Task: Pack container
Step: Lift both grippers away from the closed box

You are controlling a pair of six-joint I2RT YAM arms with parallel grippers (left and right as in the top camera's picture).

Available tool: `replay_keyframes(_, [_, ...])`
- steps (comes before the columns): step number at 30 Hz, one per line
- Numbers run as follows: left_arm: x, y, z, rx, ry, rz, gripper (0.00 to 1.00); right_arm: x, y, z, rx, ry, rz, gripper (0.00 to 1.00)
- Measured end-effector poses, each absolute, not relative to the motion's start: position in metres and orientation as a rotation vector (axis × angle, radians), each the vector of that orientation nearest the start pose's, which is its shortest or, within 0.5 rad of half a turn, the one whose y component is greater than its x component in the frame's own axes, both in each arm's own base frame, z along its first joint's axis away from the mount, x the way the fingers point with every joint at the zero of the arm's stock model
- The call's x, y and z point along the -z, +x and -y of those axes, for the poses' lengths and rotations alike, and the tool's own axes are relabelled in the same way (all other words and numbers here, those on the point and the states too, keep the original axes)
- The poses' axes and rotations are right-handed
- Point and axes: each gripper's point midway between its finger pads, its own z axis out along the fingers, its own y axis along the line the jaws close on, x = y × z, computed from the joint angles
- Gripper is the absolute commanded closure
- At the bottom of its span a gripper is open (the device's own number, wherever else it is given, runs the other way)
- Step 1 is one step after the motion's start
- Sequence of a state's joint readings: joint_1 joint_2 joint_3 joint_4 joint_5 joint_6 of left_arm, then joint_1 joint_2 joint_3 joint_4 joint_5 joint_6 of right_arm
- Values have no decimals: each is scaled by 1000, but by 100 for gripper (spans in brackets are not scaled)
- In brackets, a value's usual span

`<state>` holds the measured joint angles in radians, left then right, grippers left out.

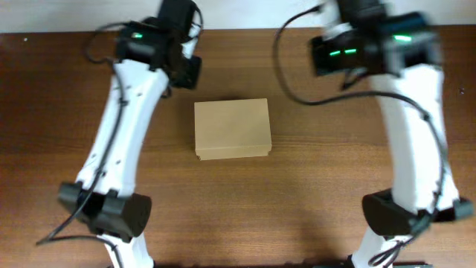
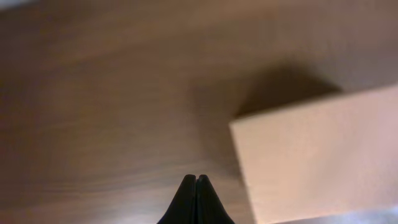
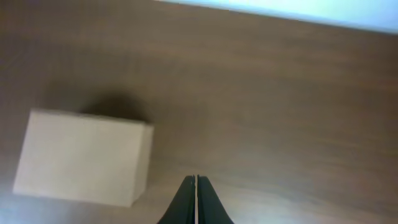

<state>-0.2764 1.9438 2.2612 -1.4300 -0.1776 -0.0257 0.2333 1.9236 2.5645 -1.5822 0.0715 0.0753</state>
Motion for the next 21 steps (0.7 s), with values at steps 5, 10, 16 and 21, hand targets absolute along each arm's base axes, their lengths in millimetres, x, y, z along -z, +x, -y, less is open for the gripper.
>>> replay_keyframes(5, [-343, 421, 44, -196, 144, -2482, 94, -409, 391, -50, -29, -59, -2370, 96])
replay_keyframes(10, [-417, 398, 19, -227, 107, -2284, 87, -458, 377, -42, -47, -31, -2201, 95])
replay_keyframes(16, [-501, 351, 8, -216, 78, -2038, 73, -541, 335, -38, -107, 3, -1912, 95])
replay_keyframes(21, [-546, 306, 1, -205, 61, -1892, 51, -598, 271, -28, -140, 21, -1703, 91])
